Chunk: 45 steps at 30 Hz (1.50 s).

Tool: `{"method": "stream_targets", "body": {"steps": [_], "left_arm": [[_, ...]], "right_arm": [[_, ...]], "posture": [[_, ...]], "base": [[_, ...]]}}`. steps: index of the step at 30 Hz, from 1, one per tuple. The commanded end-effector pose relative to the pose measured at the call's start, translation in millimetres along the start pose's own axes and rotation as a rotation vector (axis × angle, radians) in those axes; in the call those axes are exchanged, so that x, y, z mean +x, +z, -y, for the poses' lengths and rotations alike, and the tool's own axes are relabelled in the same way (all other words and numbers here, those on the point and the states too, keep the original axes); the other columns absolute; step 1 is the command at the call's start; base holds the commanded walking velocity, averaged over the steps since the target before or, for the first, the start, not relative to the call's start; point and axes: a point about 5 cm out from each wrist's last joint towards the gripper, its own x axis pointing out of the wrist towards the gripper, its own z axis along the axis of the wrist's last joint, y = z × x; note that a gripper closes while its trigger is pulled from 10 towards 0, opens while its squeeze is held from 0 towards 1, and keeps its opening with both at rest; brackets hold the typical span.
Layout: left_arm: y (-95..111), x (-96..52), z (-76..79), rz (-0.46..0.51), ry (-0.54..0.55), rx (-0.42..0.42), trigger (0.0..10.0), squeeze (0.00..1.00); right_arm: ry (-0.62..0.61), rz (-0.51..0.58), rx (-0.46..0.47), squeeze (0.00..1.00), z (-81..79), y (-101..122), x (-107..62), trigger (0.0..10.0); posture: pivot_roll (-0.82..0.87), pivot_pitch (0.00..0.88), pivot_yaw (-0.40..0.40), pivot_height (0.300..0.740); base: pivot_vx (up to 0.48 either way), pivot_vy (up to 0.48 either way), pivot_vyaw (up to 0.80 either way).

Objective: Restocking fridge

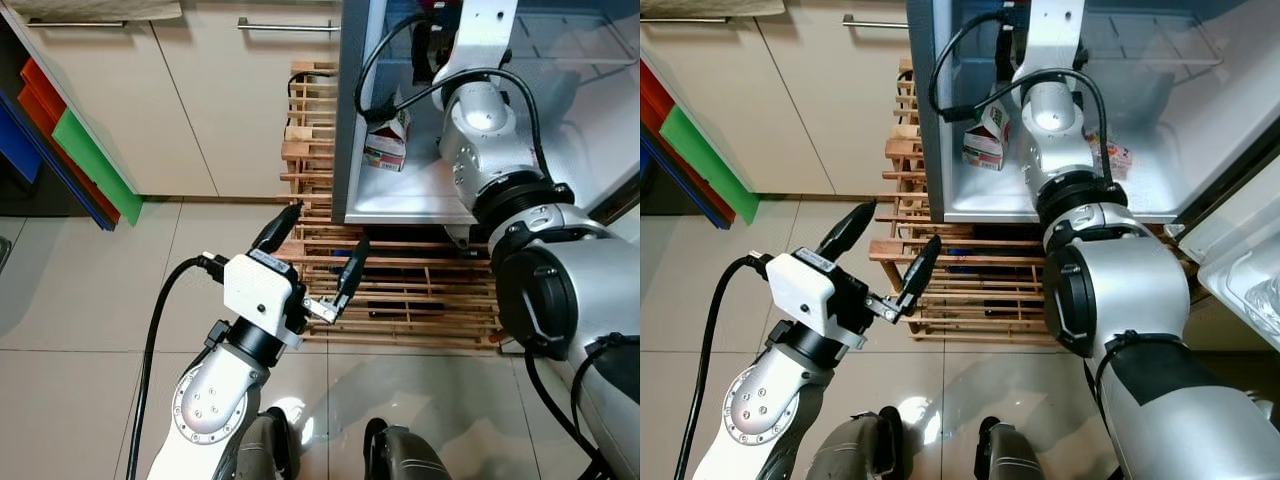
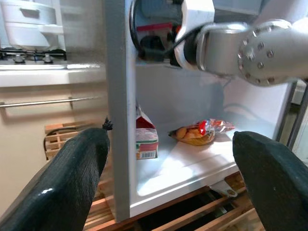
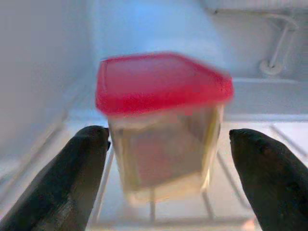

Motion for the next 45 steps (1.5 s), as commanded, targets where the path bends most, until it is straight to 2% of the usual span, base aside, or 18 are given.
{"method": "stream_targets", "body": {"steps": [1,6,11,12,18,20,22,23,24,29,32,33,34,36,39,40,41,45], "left_arm": [[1,-0.3,3.1,-0.003,-0.004,0.004,10.0,0.00],[-2,3.1,0.8,-0.008,-0.002,0.016,10.0,0.00],[-4,5.8,-0.3,-0.009,-0.006,0.019,10.0,0.00],[-6,7.8,-1.9,-0.011,-0.008,0.018,10.0,0.00],[-10,3.9,-12.0,-0.022,-0.003,-0.002,10.0,0.00],[-12,2.4,-14.5,-0.031,0.003,-0.001,10.0,0.00],[-14,1.6,-19.6,-0.035,0.017,0.002,10.0,0.00],[-14,1.6,-19.6,-0.035,0.017,0.002,10.0,0.00],[-15,5.0,-23.3,-0.030,0.029,0.014,10.0,0.00],[-17,18.0,-39.9,-0.043,0.130,0.036,10.0,0.00],[-16,22.6,-49.4,-0.047,0.180,0.059,10.0,0.00],[-14,24.9,-53.2,-0.042,0.192,0.087,10.0,0.00],[-14,24.9,-53.2,-0.042,0.192,0.087,10.0,0.00],[-6,28.9,-63.8,-0.027,0.242,0.148,10.0,0.00],[-6,27.6,-70.4,-0.033,0.280,0.148,10.0,0.00],[-12,21.0,-77.5,-0.082,0.340,0.139,10.0,0.00],[-15,18.1,-80.4,-0.096,0.363,0.133,10.0,0.00],[-23,-8.9,-85.3,-0.167,0.443,0.129,10.0,0.00]], "right_arm": [[-0.020,0.030,0.026,1.00,3.2,13,3.6,10.0],[-0.004,0.068,0.063,1.00,-1.0,24,5.6,10.0],[0.012,0.069,0.072,1.00,-5.9,22,4.2,10.0],[0.009,0.057,0.077,0.00,-7.8,15,2.1,10.0],[0.014,-0.049,0.102,0.00,-20.1,-30,-15.6,10.0],[0.031,-0.053,0.104,0.00,-23.3,-36,-20.5,10.0],[0.051,-0.011,0.092,0.00,-24.1,-44,-42.7,10.0],[0.051,-0.011,0.092,0.00,-24.1,-44,-42.7,10.0],[0.056,0.022,0.076,0.00,-19.6,-44,-61.8,10.0],[0.047,0.164,0.014,0.00,8.2,-32,-104.9,10.0],[0.026,0.207,-0.022,0.00,21.0,-31,-115.6,10.0],[-0.003,0.215,-0.039,0.00,31.7,-33,-121.8,10.0],[-0.003,0.215,-0.039,0.00,31.7,-33,-121.8,10.0],[-0.096,0.236,-0.115,0.00,65.3,-39,-148.4,10.0],[-0.115,0.197,-0.142,0.00,73.9,-46,-162.0,10.0],[-0.107,0.152,-0.194,0.00,80.0,-60,-179.3,10.0],[-0.102,0.125,-0.215,0.00,81.9,-66,-185.3,10.0],[-0.109,-0.039,-0.197,0.00,94.3,-101,-219.3,10.0]], "posture": [[0.16,0.275,0.010,0.740],[0.14,0.259,0.007,0.740],[0.13,0.244,0.004,0.740],[0.11,0.235,-0.001,0.740],[0.06,0.203,-0.016,0.740],[0.05,0.191,-0.020,0.740],[0.02,0.166,-0.026,0.740],[0.02,0.166,-0.026,0.740],[0.01,0.143,-0.031,0.740],[-0.03,0.077,-0.026,0.740],[-0.05,0.045,-0.017,0.740],[-0.06,0.021,-0.009,0.740],[-0.06,0.021,-0.009,0.740],[-0.07,0.000,0.010,0.740],[-0.08,0.000,0.019,0.740],[-0.08,0.000,0.028,0.740],[-0.09,0.000,0.033,0.740],[-0.09,0.000,0.036,0.740]], "base": [[0.000,0.000,0.00],[0.000,0.000,0.00],[0.000,0.000,0.00],[0.000,0.000,0.00],[0.000,0.000,0.00],[0.000,0.000,0.00],[0.000,0.000,0.00],[0.000,0.000,0.00],[0.000,0.000,0.00],[0.000,0.000,0.00],[0.000,0.000,0.00],[0.000,0.000,0.00],[0.000,0.000,0.00],[0.000,0.000,0.00],[0.000,0.000,0.00],[0.000,0.000,0.00],[0.000,0.000,0.00],[0.000,0.000,0.00]]}}
